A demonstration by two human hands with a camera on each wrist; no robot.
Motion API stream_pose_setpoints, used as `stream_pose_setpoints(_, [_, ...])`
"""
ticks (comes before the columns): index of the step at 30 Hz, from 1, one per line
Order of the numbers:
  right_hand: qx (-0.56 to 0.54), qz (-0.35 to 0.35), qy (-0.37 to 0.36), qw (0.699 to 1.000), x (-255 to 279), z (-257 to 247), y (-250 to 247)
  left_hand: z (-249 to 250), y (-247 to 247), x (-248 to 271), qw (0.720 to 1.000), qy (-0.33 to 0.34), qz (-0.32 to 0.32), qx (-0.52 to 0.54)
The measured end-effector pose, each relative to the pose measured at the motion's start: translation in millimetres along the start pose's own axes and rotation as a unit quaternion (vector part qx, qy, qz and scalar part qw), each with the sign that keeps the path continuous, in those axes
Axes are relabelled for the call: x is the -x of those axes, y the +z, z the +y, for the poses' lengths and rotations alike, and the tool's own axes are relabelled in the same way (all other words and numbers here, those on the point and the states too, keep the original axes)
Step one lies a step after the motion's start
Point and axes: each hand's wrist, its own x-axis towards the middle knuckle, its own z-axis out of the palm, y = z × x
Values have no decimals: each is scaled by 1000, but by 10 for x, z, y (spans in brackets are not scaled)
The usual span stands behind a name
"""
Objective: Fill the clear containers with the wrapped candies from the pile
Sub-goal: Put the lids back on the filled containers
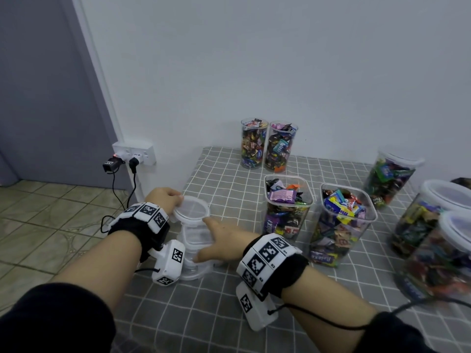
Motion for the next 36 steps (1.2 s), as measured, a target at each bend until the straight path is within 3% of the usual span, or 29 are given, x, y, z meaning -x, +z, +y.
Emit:
stream_pose_setpoints(6, [87,3,18,996,2,61,-21,-83,44,-105,995,-26,5,92])
stream_pose_setpoints(11, [21,-22,-3,1000,11,7,-4,-132,-43,-164,991,-29,21,131])
stream_pose_setpoints(15, [71,-21,-32,997,52,-38,13,-125,-96,-167,985,-34,18,167])
stream_pose_setpoints(24, [103,-5,-38,994,289,113,-17,-39,30,-110,985,-23,-7,171])
stream_pose_setpoints(36, [157,-83,-23,984,573,192,-16,73,105,43,970,-51,-55,229])
